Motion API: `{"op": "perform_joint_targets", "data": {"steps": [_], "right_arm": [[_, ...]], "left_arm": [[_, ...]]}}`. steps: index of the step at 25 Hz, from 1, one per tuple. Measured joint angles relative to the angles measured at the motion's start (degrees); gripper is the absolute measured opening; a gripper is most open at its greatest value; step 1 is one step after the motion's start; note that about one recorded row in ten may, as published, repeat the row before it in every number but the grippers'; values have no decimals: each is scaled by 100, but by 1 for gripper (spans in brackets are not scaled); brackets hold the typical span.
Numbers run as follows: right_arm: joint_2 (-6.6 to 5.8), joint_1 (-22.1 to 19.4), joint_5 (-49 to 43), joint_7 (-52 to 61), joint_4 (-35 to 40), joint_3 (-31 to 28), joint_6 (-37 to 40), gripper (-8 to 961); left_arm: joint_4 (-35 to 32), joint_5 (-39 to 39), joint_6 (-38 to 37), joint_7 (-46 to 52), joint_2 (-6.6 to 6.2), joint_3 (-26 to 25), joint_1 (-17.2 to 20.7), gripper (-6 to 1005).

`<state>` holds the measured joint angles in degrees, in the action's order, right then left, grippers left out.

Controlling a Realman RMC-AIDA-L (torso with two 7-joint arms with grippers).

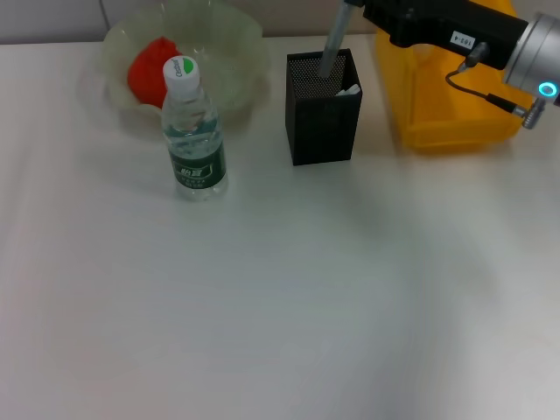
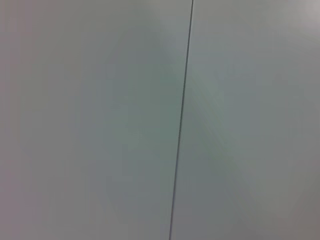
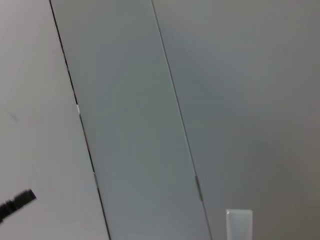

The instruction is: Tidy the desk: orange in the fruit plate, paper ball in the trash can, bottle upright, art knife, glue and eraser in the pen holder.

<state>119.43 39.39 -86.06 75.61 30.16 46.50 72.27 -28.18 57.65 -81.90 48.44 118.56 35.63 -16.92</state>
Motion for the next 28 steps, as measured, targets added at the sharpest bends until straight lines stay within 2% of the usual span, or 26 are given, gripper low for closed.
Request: {"op": "perform_joint_targets", "data": {"steps": [11, 27, 28], "right_arm": [[27, 267, 466, -1152, -674, 131, -664, 156], [23, 417, 486, -1181, -1257, 140, -1017, 193], [24, 418, 487, -1179, -1278, 140, -1017, 231]], "left_arm": [[78, 0, -60, 9, 0, -9, 25, 514], [215, 0, -99, -9, 0, -21, 84, 513], [217, 0, -139, -10, 0, -18, 91, 513]]}}
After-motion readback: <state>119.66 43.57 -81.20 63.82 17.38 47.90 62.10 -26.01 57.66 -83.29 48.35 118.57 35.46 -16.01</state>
